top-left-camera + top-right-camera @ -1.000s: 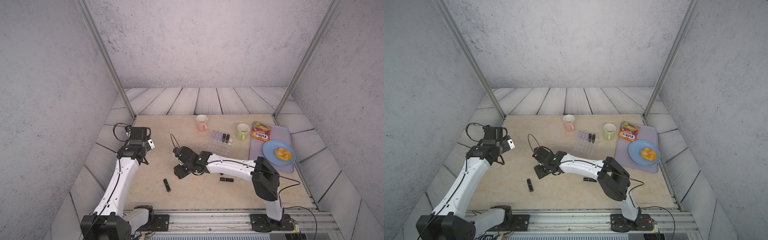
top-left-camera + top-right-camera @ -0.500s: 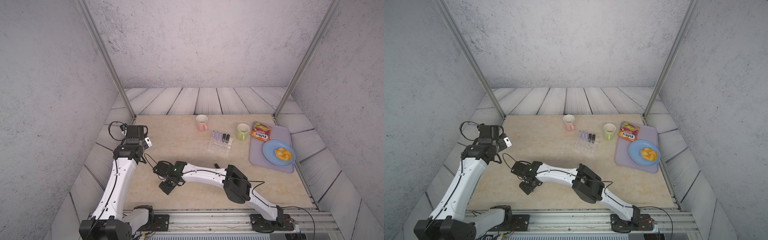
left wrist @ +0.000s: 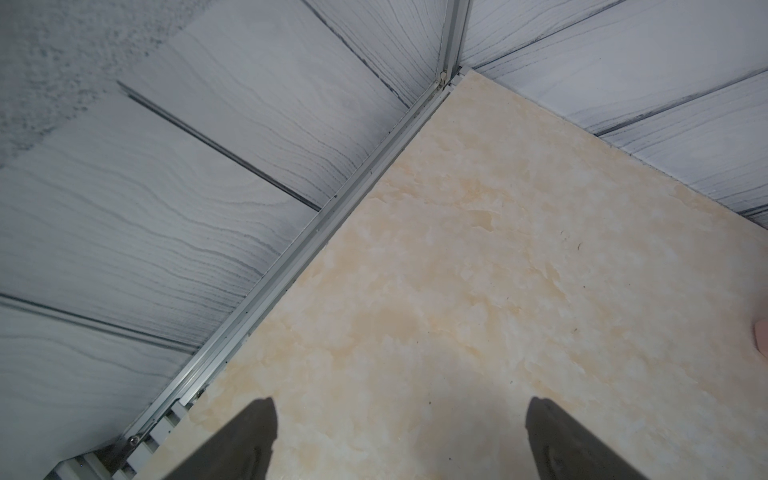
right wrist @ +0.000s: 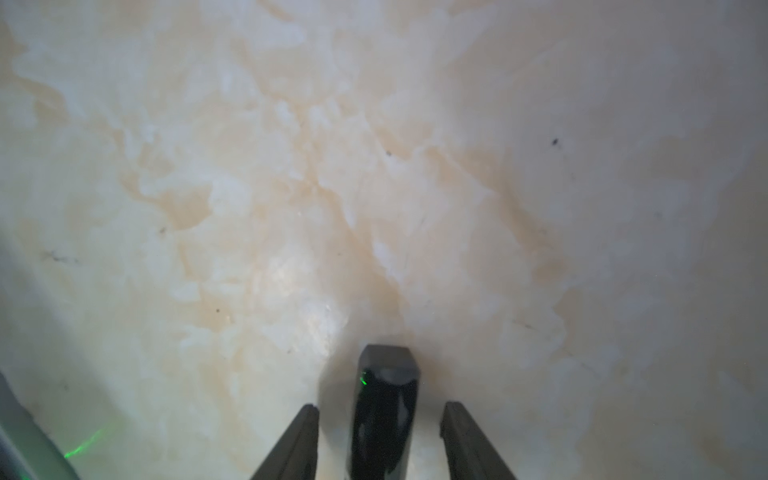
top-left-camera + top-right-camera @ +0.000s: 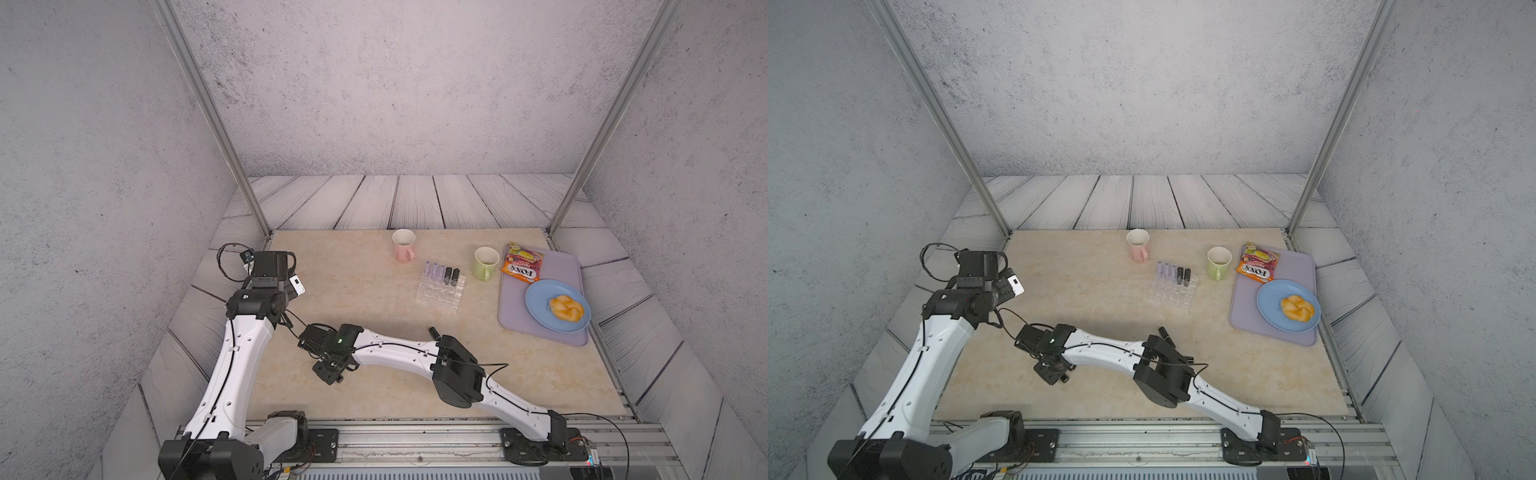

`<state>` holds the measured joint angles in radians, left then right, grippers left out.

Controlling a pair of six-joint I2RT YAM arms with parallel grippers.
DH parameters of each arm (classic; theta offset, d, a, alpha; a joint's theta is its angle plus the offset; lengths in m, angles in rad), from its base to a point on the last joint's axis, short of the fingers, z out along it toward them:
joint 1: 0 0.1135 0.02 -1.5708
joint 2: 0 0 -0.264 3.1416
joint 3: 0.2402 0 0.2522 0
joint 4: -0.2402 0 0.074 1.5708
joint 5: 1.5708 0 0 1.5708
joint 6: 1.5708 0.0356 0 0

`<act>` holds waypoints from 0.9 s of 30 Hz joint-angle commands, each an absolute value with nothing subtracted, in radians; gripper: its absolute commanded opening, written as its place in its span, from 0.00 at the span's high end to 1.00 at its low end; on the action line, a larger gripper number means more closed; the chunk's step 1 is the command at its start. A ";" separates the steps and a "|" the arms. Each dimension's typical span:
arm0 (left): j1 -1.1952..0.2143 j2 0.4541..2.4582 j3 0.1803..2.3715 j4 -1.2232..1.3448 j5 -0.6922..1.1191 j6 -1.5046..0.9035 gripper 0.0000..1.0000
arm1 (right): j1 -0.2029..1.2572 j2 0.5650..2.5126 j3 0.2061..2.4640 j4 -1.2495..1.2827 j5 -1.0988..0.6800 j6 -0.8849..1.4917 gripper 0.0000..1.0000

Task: Arrange the lipsticks in the organizer
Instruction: Pick up the lipstick at the center of the board.

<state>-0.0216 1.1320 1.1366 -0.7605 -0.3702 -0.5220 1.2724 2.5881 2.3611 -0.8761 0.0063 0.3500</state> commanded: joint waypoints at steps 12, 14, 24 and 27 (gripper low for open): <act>-0.018 1.096 1.163 -0.791 -0.323 -0.528 0.03 | 1.210 2.588 2.355 -0.958 0.090 0.411 0.82; -0.018 1.091 1.158 -0.790 -0.273 -0.526 0.04 | 1.183 2.530 2.311 -0.939 0.072 0.426 0.86; -0.071 1.053 1.110 -0.702 0.194 -0.465 0.10 | 0.998 1.923 1.596 -0.469 0.054 0.538 0.92; -0.132 1.034 1.059 -0.641 0.300 -0.486 0.12 | 0.936 1.770 1.430 -0.375 0.072 0.560 0.93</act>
